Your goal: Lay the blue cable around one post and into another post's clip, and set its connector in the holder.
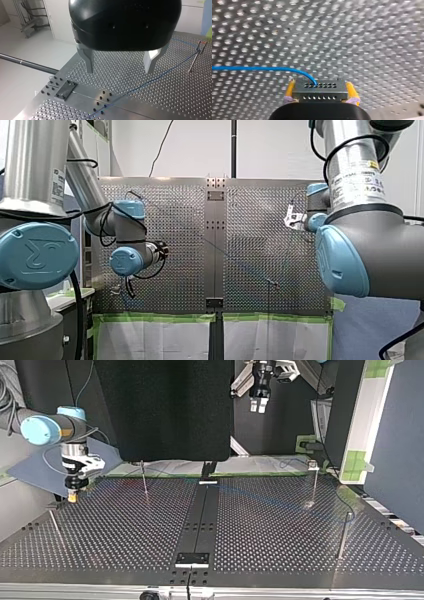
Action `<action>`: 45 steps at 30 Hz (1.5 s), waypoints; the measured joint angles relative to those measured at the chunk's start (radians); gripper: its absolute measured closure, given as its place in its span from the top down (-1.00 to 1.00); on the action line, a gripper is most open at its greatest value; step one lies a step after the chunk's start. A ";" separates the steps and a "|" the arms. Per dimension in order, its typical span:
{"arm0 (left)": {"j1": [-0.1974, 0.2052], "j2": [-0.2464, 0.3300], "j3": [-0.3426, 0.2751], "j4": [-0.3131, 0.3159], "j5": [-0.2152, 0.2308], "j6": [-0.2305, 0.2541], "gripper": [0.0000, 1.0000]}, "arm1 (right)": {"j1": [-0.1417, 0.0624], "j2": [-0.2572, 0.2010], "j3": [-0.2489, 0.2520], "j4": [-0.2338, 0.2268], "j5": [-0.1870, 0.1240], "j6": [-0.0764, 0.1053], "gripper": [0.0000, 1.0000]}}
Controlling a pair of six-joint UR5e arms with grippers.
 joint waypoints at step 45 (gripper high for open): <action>0.048 0.000 0.000 -0.017 0.023 0.017 0.95 | -0.070 -0.035 0.021 0.041 0.034 -0.045 -1.00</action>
